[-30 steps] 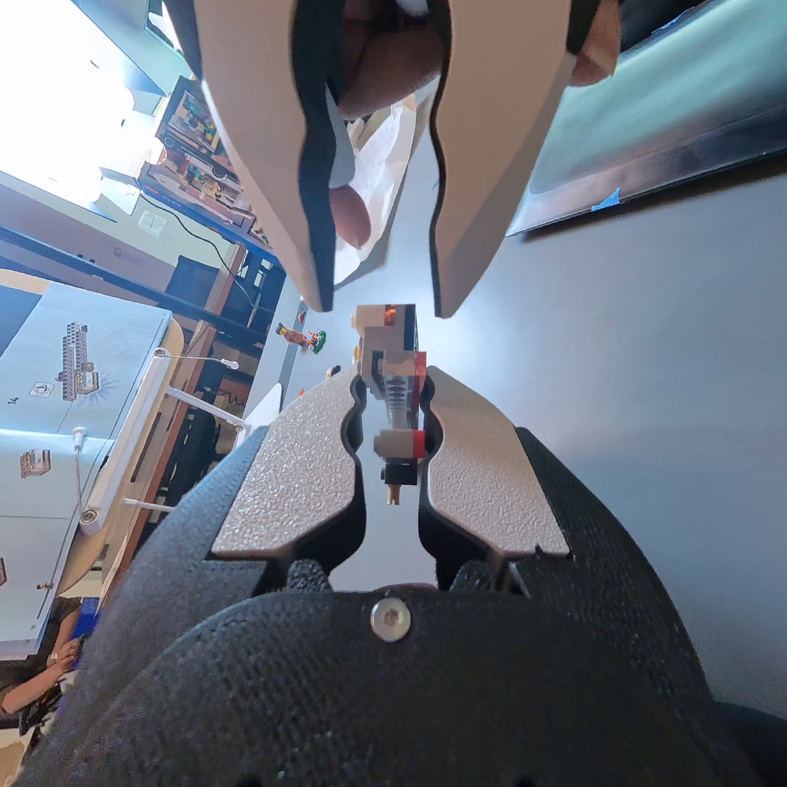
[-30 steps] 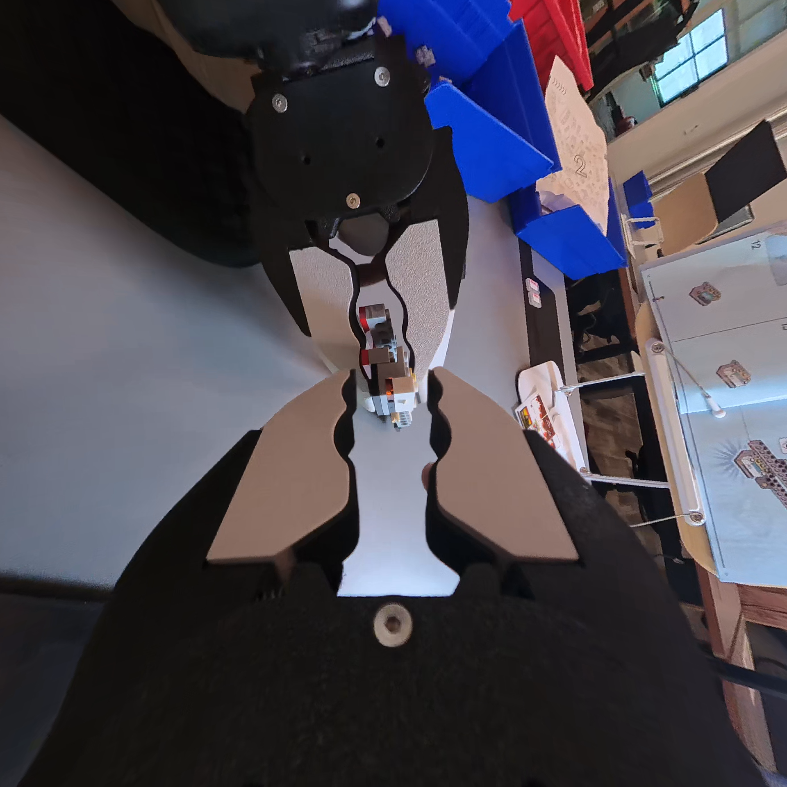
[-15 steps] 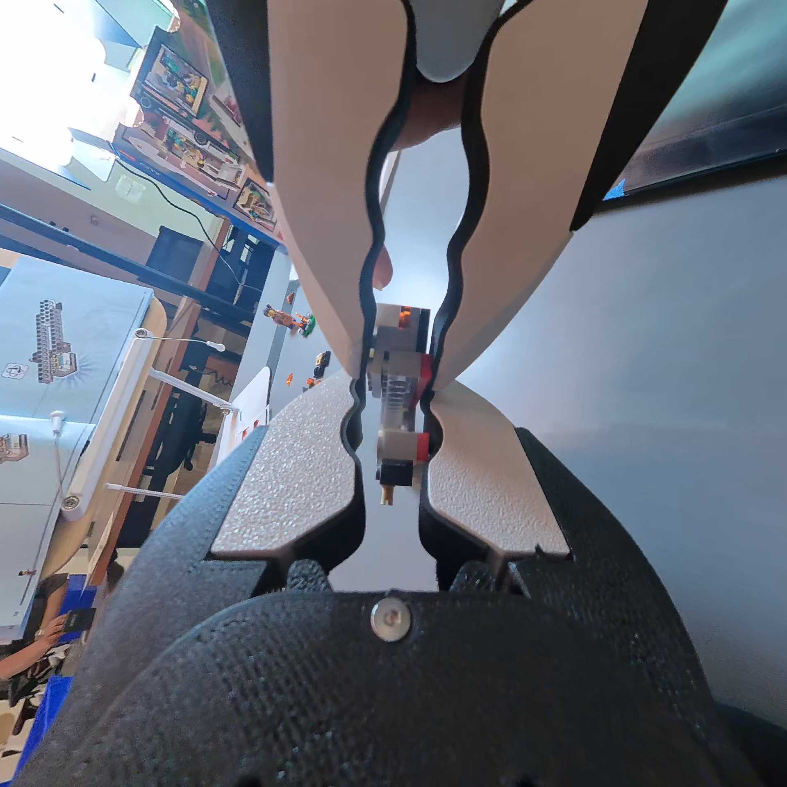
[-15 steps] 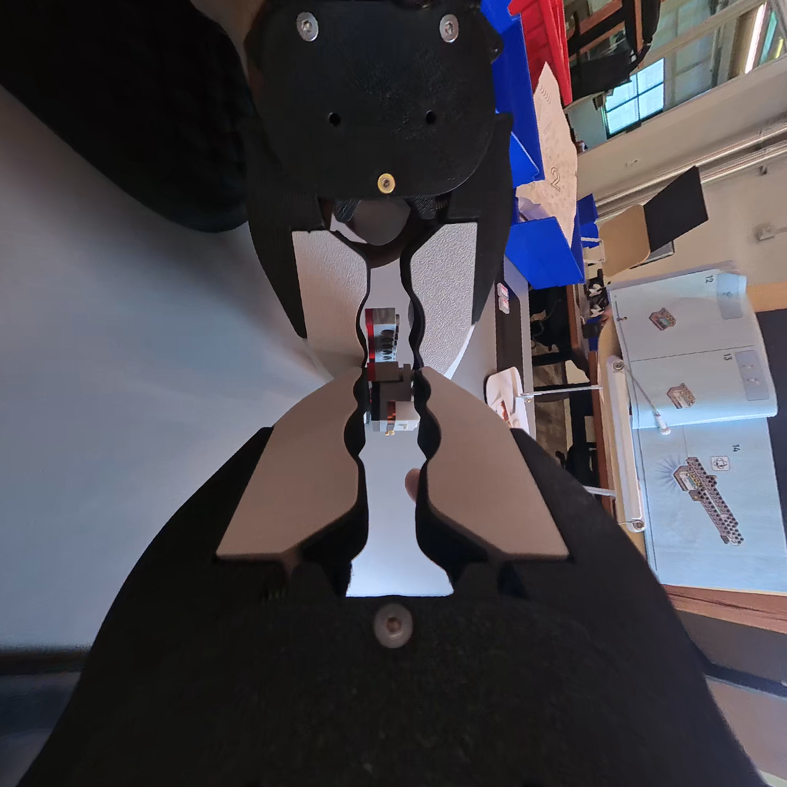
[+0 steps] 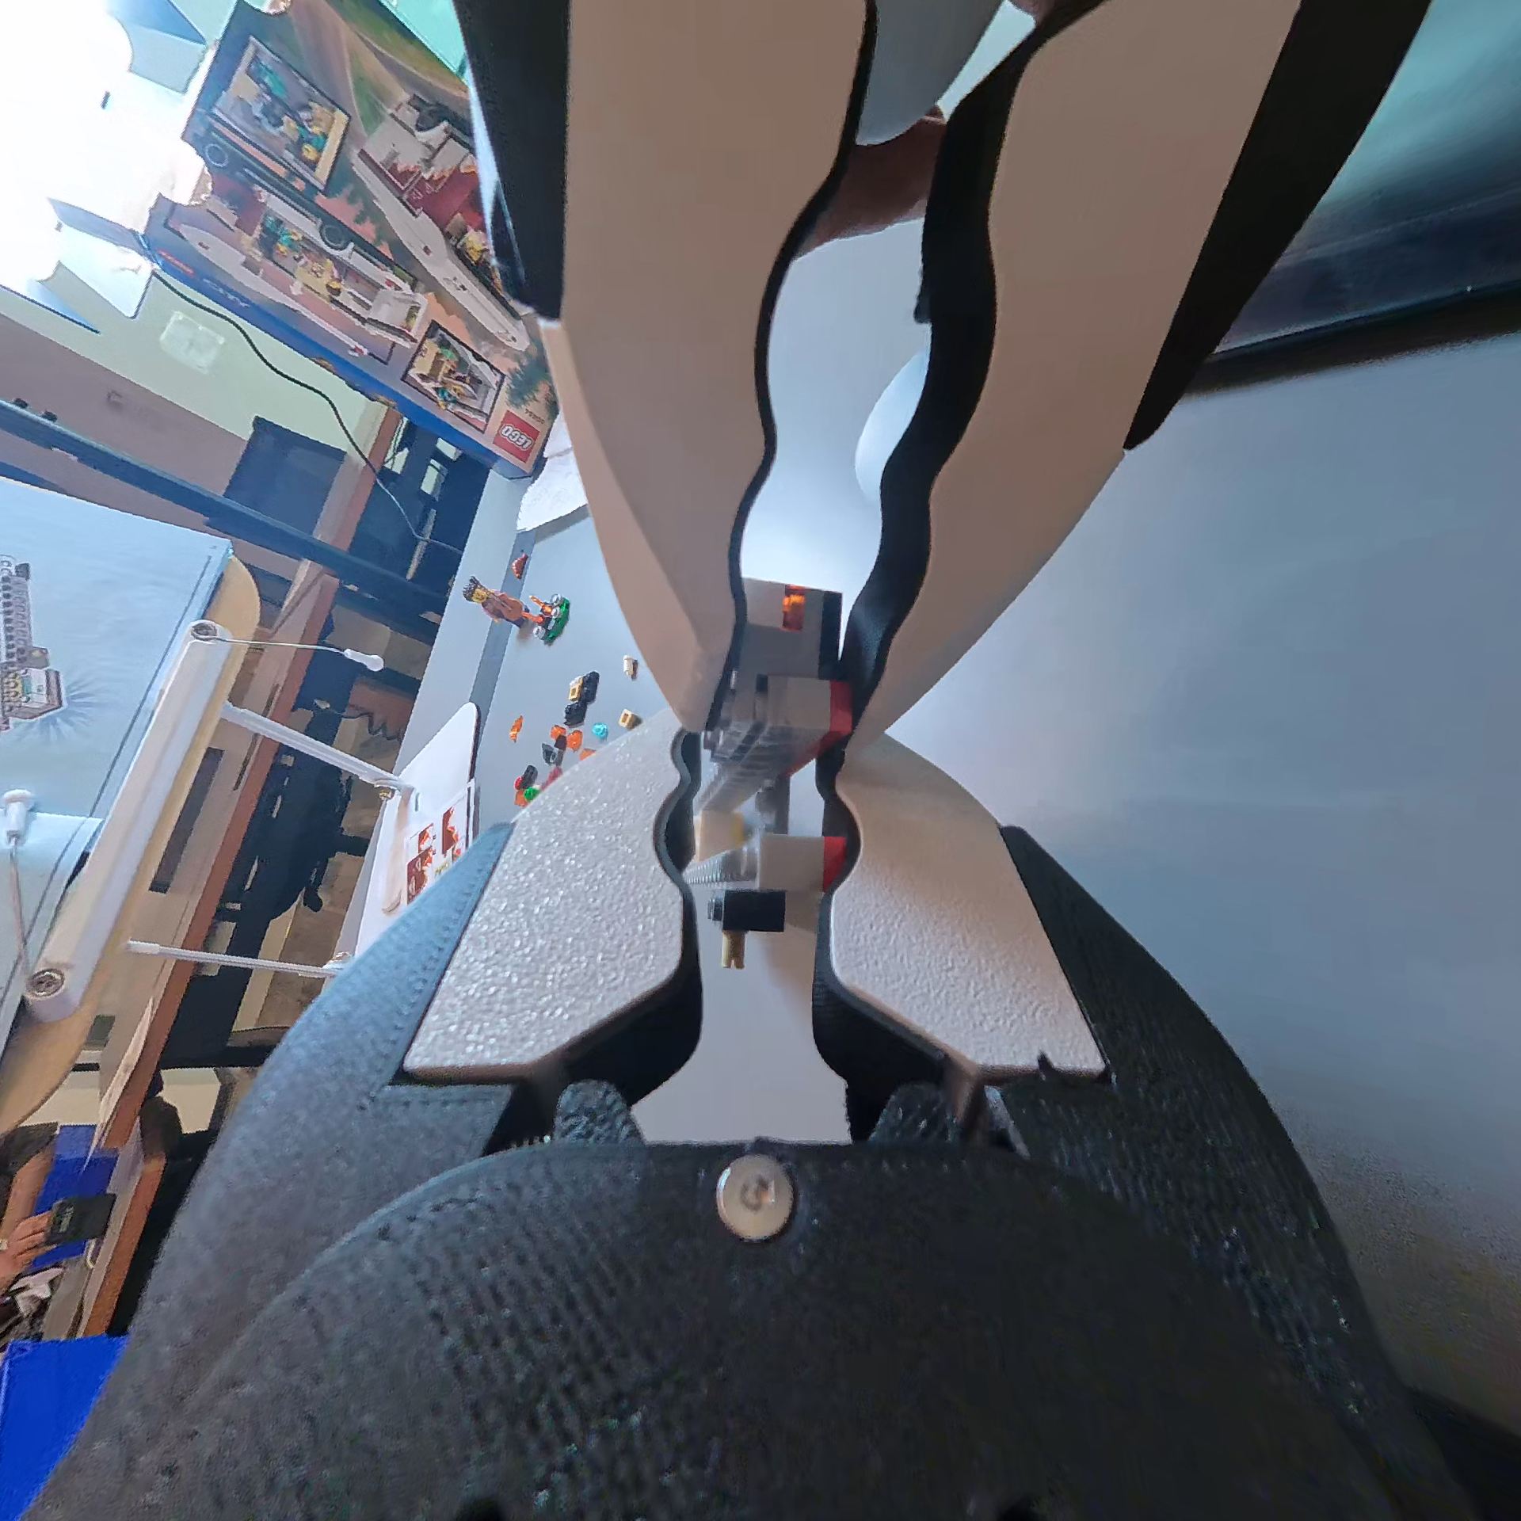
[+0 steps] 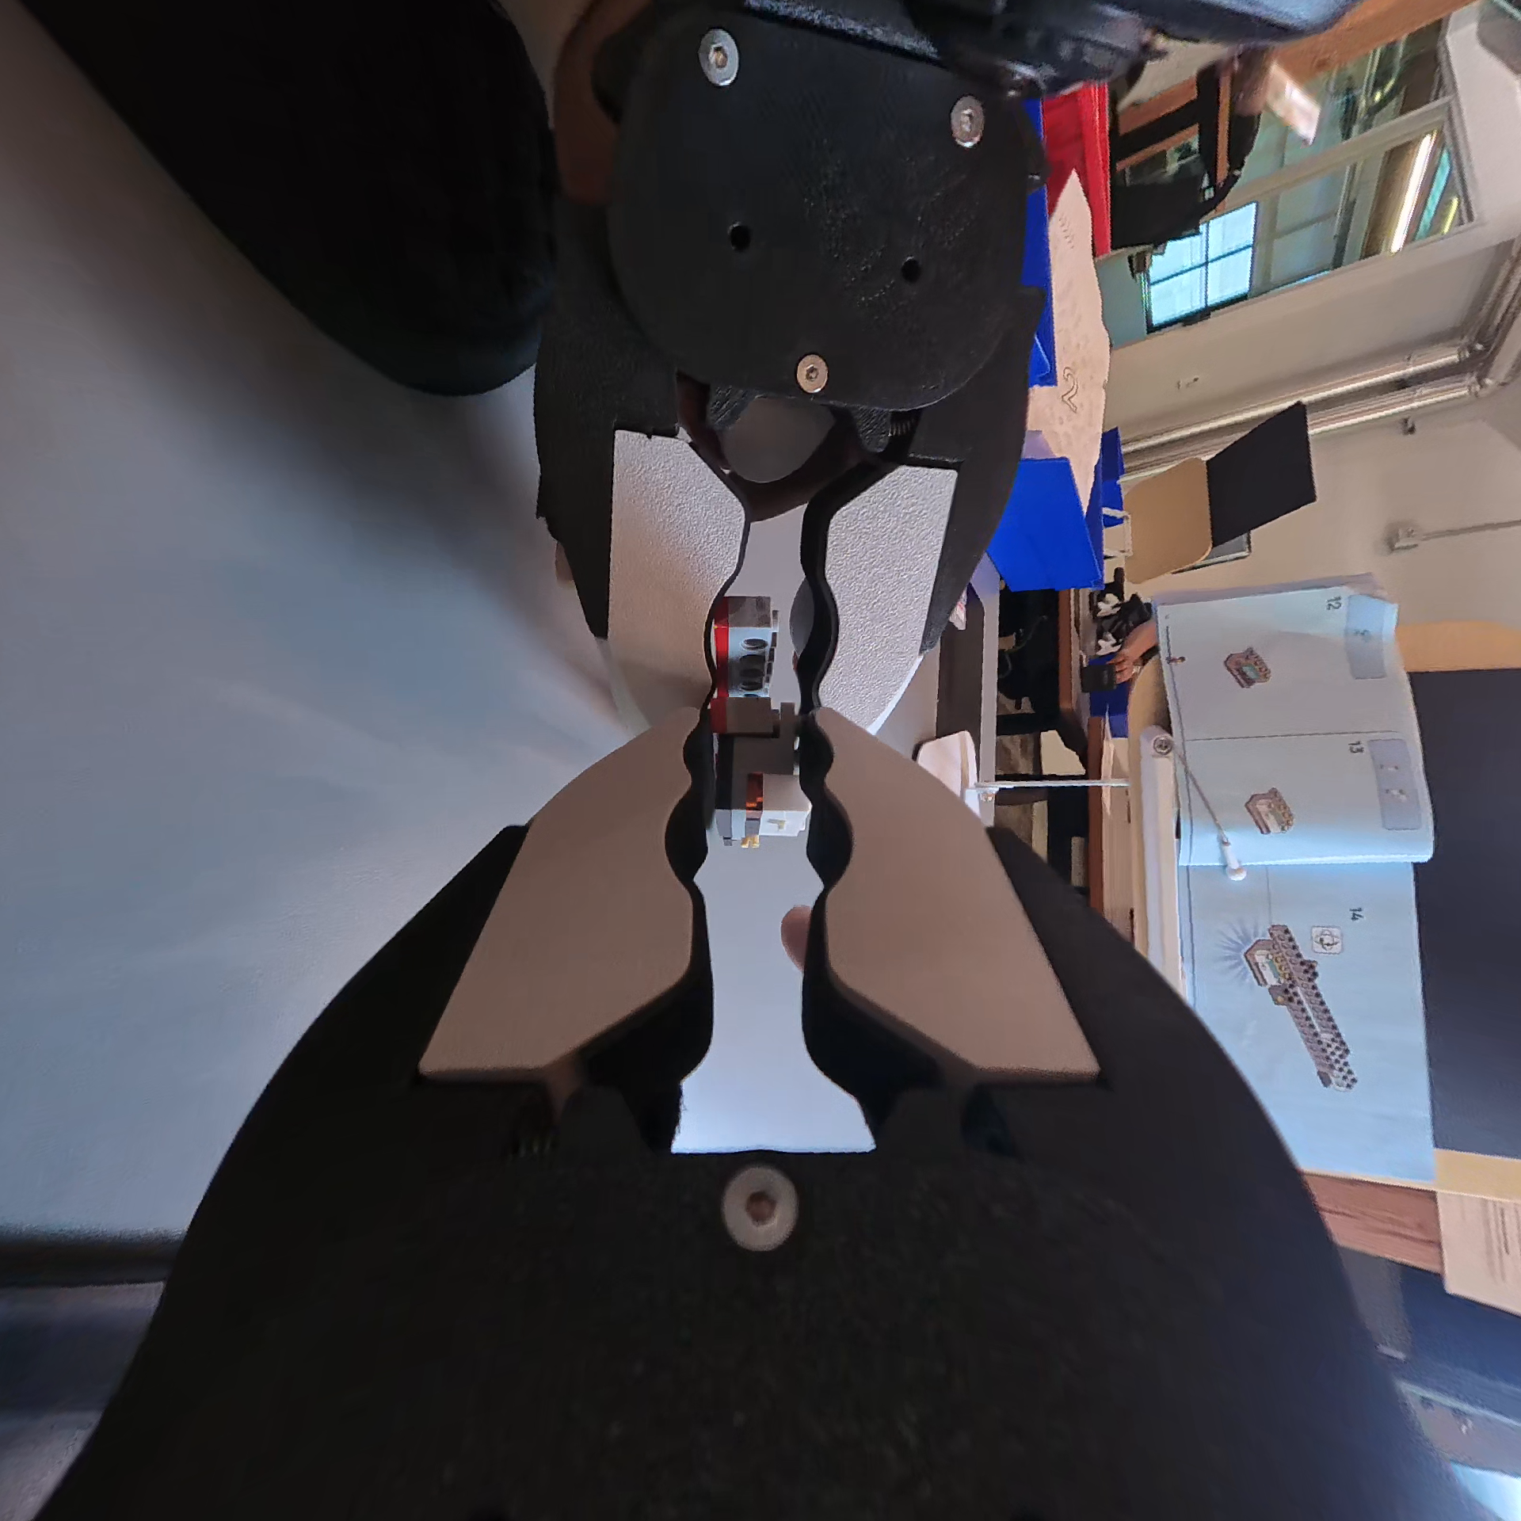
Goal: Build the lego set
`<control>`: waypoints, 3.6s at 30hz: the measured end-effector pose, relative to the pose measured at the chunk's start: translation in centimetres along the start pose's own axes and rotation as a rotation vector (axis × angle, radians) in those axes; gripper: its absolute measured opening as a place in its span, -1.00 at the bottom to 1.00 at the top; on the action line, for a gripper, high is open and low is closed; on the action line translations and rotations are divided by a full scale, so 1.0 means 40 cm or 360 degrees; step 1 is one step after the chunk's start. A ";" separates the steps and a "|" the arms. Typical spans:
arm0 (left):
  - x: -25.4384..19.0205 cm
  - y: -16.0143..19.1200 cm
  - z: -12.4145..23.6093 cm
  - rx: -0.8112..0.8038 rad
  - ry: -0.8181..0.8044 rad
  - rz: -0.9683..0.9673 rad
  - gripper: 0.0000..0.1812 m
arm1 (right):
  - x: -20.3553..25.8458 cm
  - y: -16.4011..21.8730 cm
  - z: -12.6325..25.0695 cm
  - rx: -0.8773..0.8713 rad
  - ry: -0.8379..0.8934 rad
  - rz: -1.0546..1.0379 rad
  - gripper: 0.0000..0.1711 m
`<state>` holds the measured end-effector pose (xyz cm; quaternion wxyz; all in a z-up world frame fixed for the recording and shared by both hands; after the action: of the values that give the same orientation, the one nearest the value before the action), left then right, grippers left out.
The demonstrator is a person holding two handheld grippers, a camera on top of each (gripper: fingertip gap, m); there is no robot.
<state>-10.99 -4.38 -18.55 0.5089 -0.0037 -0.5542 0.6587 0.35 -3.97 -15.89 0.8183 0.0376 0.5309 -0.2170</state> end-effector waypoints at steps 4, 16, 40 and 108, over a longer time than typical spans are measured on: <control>-0.002 -0.002 -0.001 0.0026 0.0015 -0.0013 -0.73 | 0.003 0.000 0.001 -0.0015 -0.0027 0.0017 -0.76; -0.006 -0.002 -0.009 0.0161 0.0009 0.0031 -0.74 | 0.021 -0.009 -0.008 0.0123 0.0021 0.0083 -0.76; -0.006 -0.006 -0.011 -0.0025 0.0094 0.0076 -0.74 | 0.012 0.008 0.022 -0.0080 0.0018 -0.0007 -0.76; -0.042 -0.024 -0.024 -0.0086 -0.0054 -0.0269 -0.72 | 0.038 0.028 0.042 -0.0238 0.0043 -0.0078 -0.76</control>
<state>-8.98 -4.93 -19.14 0.5529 0.0406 -0.5786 0.5982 2.74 -3.92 -16.71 0.8061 -0.0336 0.5573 -0.1961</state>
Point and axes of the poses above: each gripper's, where its closed fingertips meet, z back along the fingers, y out of its underside, x = y × z across the jaws, the point moved 9 cm from there along z, back along the fingers, and after that the axes turned 11 degrees about z, right-handed, at the moved point
